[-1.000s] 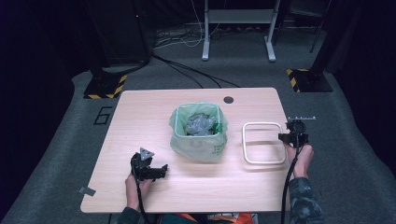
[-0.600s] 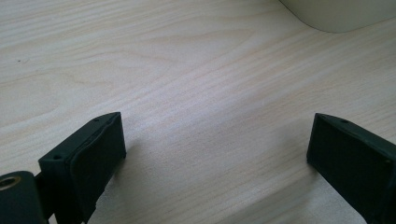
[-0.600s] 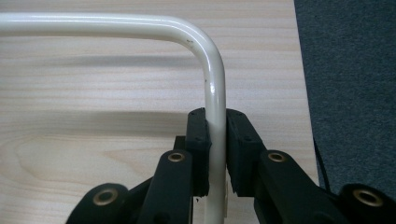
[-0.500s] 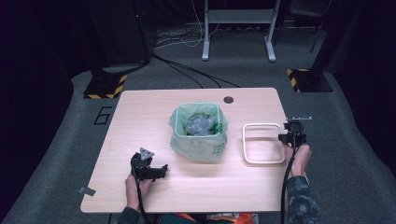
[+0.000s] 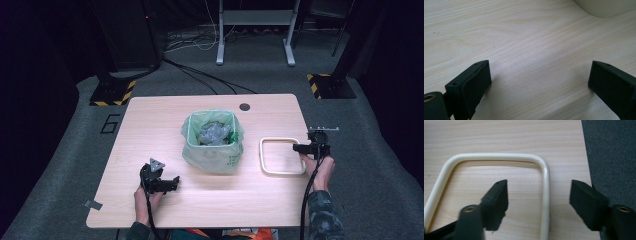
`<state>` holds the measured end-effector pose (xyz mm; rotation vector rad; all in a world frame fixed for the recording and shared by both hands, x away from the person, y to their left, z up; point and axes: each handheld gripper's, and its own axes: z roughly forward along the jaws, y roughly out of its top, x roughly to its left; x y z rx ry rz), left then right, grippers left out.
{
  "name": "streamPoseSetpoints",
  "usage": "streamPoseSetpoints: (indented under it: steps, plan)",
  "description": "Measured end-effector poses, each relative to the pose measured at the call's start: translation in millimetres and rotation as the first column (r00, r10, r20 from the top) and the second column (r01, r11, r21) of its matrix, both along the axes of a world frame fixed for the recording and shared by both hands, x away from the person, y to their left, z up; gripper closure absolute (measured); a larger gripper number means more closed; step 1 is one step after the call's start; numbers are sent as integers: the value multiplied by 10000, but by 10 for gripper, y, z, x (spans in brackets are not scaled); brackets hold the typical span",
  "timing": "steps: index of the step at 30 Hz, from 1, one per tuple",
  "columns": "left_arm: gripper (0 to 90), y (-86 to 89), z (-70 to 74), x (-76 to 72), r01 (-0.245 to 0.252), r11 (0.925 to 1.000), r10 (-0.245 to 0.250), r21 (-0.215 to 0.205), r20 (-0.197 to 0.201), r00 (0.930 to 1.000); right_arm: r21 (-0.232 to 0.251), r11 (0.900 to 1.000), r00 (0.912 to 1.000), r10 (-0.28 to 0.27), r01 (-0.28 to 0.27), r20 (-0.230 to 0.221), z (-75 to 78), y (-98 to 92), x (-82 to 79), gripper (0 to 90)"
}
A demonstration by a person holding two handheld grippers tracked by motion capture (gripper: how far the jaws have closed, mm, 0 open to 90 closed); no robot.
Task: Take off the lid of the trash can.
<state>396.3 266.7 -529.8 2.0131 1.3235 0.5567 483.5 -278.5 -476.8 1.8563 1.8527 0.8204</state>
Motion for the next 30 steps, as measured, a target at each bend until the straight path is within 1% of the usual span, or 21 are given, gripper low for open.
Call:
streamPoseSetpoints:
  steps: [1,2,3,4,6,7,9,11,12,13,16,19,20,21,23,24,25,27,28,29,30]
  plan:
    - [42,0,0,0,-1,10000,1,-2,-2,10000,71,9999,9997,121,-122,213,24,18,-25,157]
    - [42,0,0,0,-1,10000,1,-2,-2,10000,71,9999,9997,121,-122,213,24,18,-25,157]
    - [42,0,0,0,-3,10000,3,-4,0,10000,74,9992,9982,378,-382,455,50,36,-55,135]
    - [42,0,0,0,-3,10000,3,-4,0,10000,74,9992,9982,378,-382,455,50,36,-55,135]
    - [42,0,0,1,6,10000,-6,-7,-6,10000,128,9981,9964,586,-595,619,71,56,-78,107]
    - [42,0,0,1,5,10000,-5,-13,-5,10000,192,9967,9946,769,-784,690,87,79,-89,53]
    - [42,0,0,0,-2,10000,2,3,-4,10000,361,9938,9921,1022,-1050,722,99,97,-93,0]
    - [42,1,-1,-1,7,10000,-7,-14,2,10000,558,9887,9879,1343,-1388,781,111,119,-88,0]
    - [42,1,-1,-1,7,10000,-7,-14,2,10000,558,9887,9879,1343,-1388,781,111,119,-88,0]
    - [42,1,0,-1,-2,10000,2,1,4,10000,734,9823,9809,1641,-1722,1046,142,159,-99,0]
    - [41,0,0,-1,-23,10000,23,-4,0,10000,627,9815,9786,1730,-1806,1110,185,204,-114,0]
    - [39,-7,0,-7,-127,9999,127,-13,-8,9999,606,9767,9718,1969,-2060,1298,285,259,-144,0]
    - [39,-9,0,-8,-159,9999,159,-21,-3,9999,606,9767,9718,1969,-2060,1298,285,259,-144,0]
    - [38,-12,0,-2,-199,9998,199,-7,-4,9998,567,9756,9686,2024,-2123,1445,338,294,-173,0]
    - [38,-13,1,3,-224,9997,224,2,-23,9997,582,9718,9646,2179,-2285,1487,363,324,-189,0]
    - [37,-13,1,3,-224,9997,224,2,-23,9997,582,9718,9646,2179,-2285,1487,363,324,-189,0]
    - [37,-16,5,9,-237,9997,237,10,-65,9997,520,9687,9608,2325,-2426,1510,379,357,-200,0]
    - [37,-22,9,11,-302,9995,302,9,-107,9995,539,9674,9596,2371,-2475,1517,385,374,-207,0]
    - [32,-21,13,18,-229,9997,230,29,-156,9996,555,9640,9563,2492,-2601,1531,397,410,-222,0]
    - [21,-20,26,29,-193,9998,193,12,-334,9993,511,9630,9551,2544,-2646,1517,404,423,-227,0]
    - [15,-20,26,29,-193,9998,193,12,-334,9993,511,9630,9551,2544,-2646,1517,404,423,-227,0]
